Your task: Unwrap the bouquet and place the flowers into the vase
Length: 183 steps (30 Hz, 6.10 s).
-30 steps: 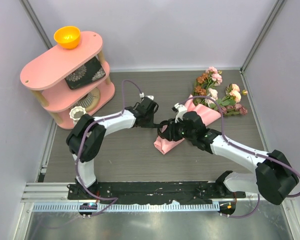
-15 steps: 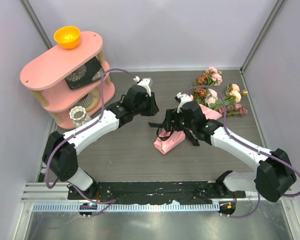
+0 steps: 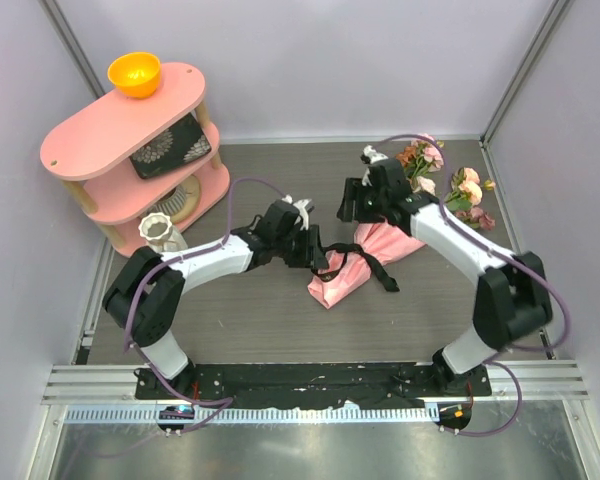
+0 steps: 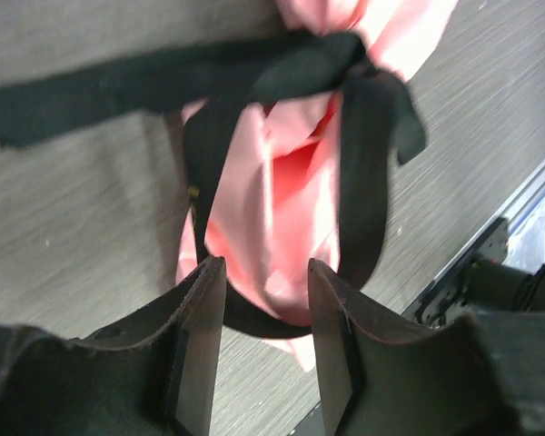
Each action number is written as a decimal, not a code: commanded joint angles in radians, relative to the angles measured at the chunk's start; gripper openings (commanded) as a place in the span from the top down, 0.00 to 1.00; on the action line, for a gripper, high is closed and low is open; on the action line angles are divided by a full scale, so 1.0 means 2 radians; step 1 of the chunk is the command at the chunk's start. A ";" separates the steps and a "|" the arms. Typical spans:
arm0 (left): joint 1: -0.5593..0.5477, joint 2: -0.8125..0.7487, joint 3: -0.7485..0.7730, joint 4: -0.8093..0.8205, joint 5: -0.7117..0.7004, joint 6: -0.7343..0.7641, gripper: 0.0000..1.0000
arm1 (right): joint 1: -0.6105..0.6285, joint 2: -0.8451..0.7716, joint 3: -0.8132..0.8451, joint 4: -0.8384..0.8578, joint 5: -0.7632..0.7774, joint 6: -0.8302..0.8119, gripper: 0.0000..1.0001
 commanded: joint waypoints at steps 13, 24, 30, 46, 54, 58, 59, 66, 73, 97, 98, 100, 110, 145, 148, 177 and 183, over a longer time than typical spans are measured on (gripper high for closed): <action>-0.007 -0.020 -0.076 0.113 0.049 -0.053 0.65 | 0.046 0.324 0.348 -0.301 0.024 -0.226 0.18; -0.008 -0.026 -0.080 0.107 0.039 -0.050 0.64 | 0.081 0.337 0.292 -0.289 0.063 -0.246 0.16; -0.008 -0.033 -0.080 0.096 0.030 -0.045 0.63 | 0.082 0.331 0.262 -0.207 0.091 -0.225 0.36; -0.008 -0.090 -0.093 0.078 0.005 -0.041 0.52 | 0.082 0.135 0.138 0.005 0.126 -0.195 0.99; 0.006 -0.123 -0.076 0.077 -0.004 -0.038 0.31 | 0.082 0.032 0.029 0.050 0.083 -0.156 0.99; 0.022 -0.112 -0.064 0.088 0.026 -0.050 0.27 | 0.082 -0.005 -0.017 0.064 0.060 -0.143 0.99; 0.025 -0.109 -0.060 0.100 0.033 -0.053 0.27 | 0.082 -0.010 -0.020 0.063 0.057 -0.140 0.98; 0.026 -0.089 -0.042 0.134 0.061 -0.052 0.37 | 0.081 -0.046 -0.055 0.069 0.010 -0.104 0.97; 0.046 -0.056 -0.023 0.182 0.111 -0.094 0.18 | 0.081 -0.081 -0.106 0.099 -0.034 -0.105 0.96; 0.061 0.027 -0.017 0.215 0.108 -0.173 0.51 | 0.080 -0.135 -0.162 0.146 -0.049 -0.113 0.92; 0.061 0.034 -0.017 0.217 0.106 -0.173 0.56 | 0.080 -0.137 -0.164 0.146 -0.050 -0.112 0.92; 0.061 0.039 -0.011 0.214 0.103 -0.165 0.76 | 0.080 -0.143 -0.167 0.146 -0.049 -0.108 0.89; 0.058 -0.012 -0.017 0.184 0.045 -0.126 1.00 | 0.080 -0.167 -0.177 0.059 0.063 -0.050 0.34; -0.041 -0.053 0.007 0.014 0.016 0.035 0.48 | -0.010 -0.152 -0.256 0.182 -0.088 0.026 0.60; -0.045 -0.054 0.003 0.024 0.022 0.028 0.38 | -0.010 -0.145 -0.265 0.184 -0.081 0.026 0.51; -0.064 -0.048 -0.020 0.067 0.030 -0.015 0.58 | -0.010 -0.174 -0.267 0.211 -0.108 0.069 0.90; -0.064 -0.042 -0.025 0.089 0.049 -0.019 0.39 | -0.010 -0.187 -0.255 0.214 -0.137 0.096 0.92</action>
